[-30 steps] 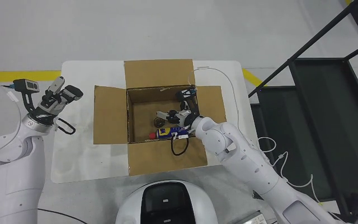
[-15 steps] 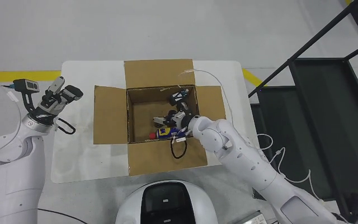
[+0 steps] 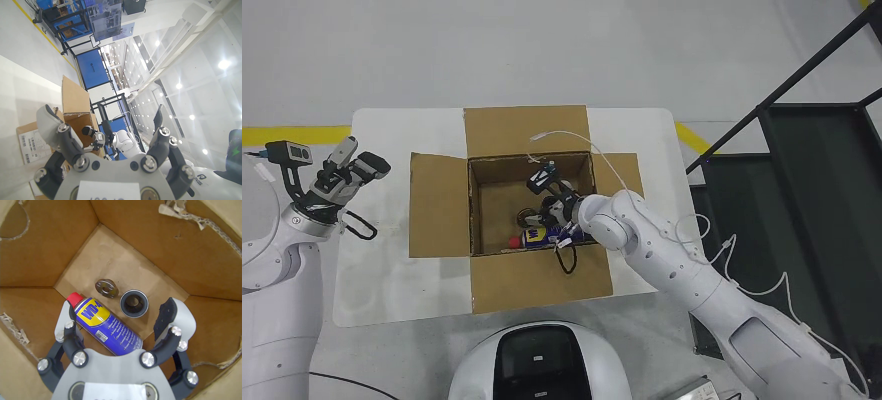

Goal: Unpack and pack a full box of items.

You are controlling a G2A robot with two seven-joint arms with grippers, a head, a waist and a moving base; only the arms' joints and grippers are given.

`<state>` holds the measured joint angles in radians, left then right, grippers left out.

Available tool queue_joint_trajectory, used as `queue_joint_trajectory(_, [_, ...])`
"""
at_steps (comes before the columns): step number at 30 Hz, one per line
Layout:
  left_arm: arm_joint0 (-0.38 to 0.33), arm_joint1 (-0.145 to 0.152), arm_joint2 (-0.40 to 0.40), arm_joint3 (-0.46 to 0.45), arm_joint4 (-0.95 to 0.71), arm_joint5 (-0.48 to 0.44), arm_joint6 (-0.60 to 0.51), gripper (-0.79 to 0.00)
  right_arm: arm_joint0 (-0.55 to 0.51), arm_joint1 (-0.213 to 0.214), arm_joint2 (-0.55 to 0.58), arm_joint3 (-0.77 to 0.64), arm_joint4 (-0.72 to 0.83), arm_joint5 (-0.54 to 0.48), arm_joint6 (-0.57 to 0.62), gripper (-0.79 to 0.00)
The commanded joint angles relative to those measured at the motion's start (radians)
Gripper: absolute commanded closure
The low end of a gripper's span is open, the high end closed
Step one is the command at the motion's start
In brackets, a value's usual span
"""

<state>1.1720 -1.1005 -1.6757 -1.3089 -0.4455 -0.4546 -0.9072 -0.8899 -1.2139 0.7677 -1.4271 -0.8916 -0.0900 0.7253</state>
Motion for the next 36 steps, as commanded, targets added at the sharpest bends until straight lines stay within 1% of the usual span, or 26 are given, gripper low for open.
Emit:
queue_joint_trajectory(1, [0.000, 0.000, 0.000, 0.000, 0.000, 0.000, 0.000, -0.785, 0.000, 0.000, 0.000, -0.001, 0.001, 0.001, 0.000, -0.785])
queue_joint_trajectory(10, [0.000, 0.000, 0.000, 0.000, 0.000, 0.000, 0.000, -0.785, -0.005, 0.001, -0.002, -0.005, -0.013, -0.013, -0.010, -0.785])
queue_joint_trajectory(13, [0.000, 0.000, 0.000, 0.000, 0.000, 0.000, 0.000, -0.785, 0.005, 0.002, -0.011, -0.002, -0.062, -0.054, 0.029, -0.785])
queue_joint_trajectory(17, [0.000, 0.000, 0.000, 0.000, 0.000, 0.000, 0.000, -0.785, 0.028, -0.007, -0.027, 0.023, -0.077, -0.079, 0.072, -0.785])
queue_joint_trajectory(21, [0.000, 0.000, 0.000, 0.000, 0.000, 0.000, 0.000, -0.785, 0.054, -0.022, -0.041, 0.075, -0.042, -0.108, 0.075, -0.785])
queue_joint_trajectory(28, [0.000, 0.000, 0.000, 0.000, 0.000, 0.000, 0.000, -0.785, 0.111, -0.052, -0.049, 0.226, 0.058, -0.166, 0.044, -0.785])
queue_joint_trajectory(36, [0.000, 0.000, 0.000, 0.000, 0.000, 0.000, 0.000, -0.785, 0.157, -0.084, -0.076, 0.350, 0.065, -0.153, 0.017, -0.785])
